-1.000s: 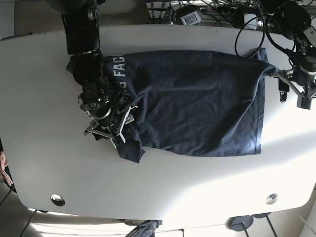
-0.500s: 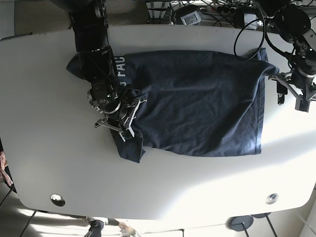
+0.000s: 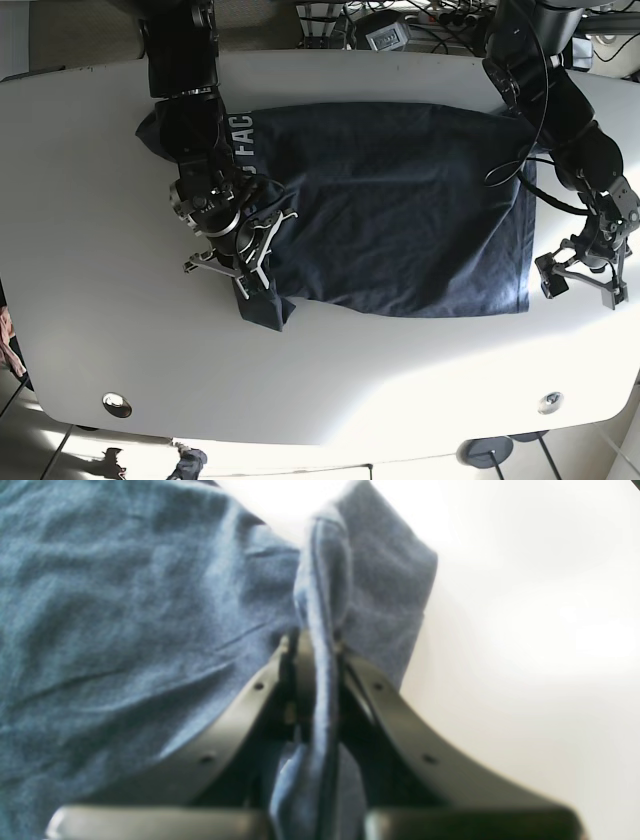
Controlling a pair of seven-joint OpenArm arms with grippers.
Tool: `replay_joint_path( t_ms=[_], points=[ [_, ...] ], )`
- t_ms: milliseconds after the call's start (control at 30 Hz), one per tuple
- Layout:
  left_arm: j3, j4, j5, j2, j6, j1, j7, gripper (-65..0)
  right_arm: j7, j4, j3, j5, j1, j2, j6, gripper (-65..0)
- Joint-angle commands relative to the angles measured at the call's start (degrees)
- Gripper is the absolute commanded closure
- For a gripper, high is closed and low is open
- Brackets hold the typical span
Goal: Fold the T-shirt properly
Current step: 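Lift the navy shirt with both grippers and pull it outward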
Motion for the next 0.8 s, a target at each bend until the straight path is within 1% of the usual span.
replay_joint_path(
  t_ms=[33,67,133,167,233,300,433,467,500,567,633,800],
  points=[
    [3.0,-6.0,-0.6,-1.9,0.1,-3.6,-4.8,-61.2,1.4,1.4,0.1,0.2,1.3,0.0,-0.09,-1.9],
    [5.1,-11.7,-0.7,-2.8,0.1,-5.4,-7.6,-61.2,1.4,1.9,1.6,0.2,1.2,0.0,-0.09,-1.9],
    [7.5,-19.4,-0.8,-3.1,0.1,-8.5,-11.3,-61.2,1.4,3.0,4.9,0.4,0.8,-0.4,0.09,-1.9],
    [8.4,-24.3,-0.7,-3.4,0.1,-10.3,-13.8,-61.2,1.3,3.4,6.7,2.5,0.3,-0.4,0.96,-1.9],
    [9.0,-30.4,-0.8,-4.7,0.1,-12.1,-16.4,-61.2,1.0,5.0,9.1,6.2,0.3,0.1,2.63,-1.9],
    [9.2,-35.8,-0.8,-4.9,0.1,-13.7,-19.2,-61.2,1.0,5.2,11.2,7.4,0.3,0.1,3.07,-1.9],
    [9.2,-39.8,-0.8,-4.6,-0.1,-14.2,-19.8,-61.2,0.7,6.6,12.5,7.6,0.0,0.1,3.16,-1.9],
    [10.2,-39.9,-0.8,-3.0,-0.3,-14.1,-19.8,-61.2,-0.1,6.8,13.7,7.6,0.0,0.3,3.16,-1.9],
    [11.3,-39.8,-0.8,-2.2,-1.2,-14.1,-19.8,-61.2,-0.4,7.3,14.2,7.7,0.0,0.3,3.25,-1.9],
    [13.8,-40.2,-0.8,-1.4,-4.7,-13.8,-19.7,-61.0,-0.5,9.1,14.7,7.8,0.0,0.2,3.25,-1.9],
    [15.0,-40.0,-0.8,0.1,-6.8,-12.2,-19.7,-54.7,-0.5,9.1,14.7,7.8,0.0,0.4,3.25,-1.9],
    [14.7,-40.0,-0.8,0.2,-7.6,-11.9,-19.3,-31.7,-0.5,9.8,14.7,7.7,0.0,1.3,3.25,-1.9]
  ],
)
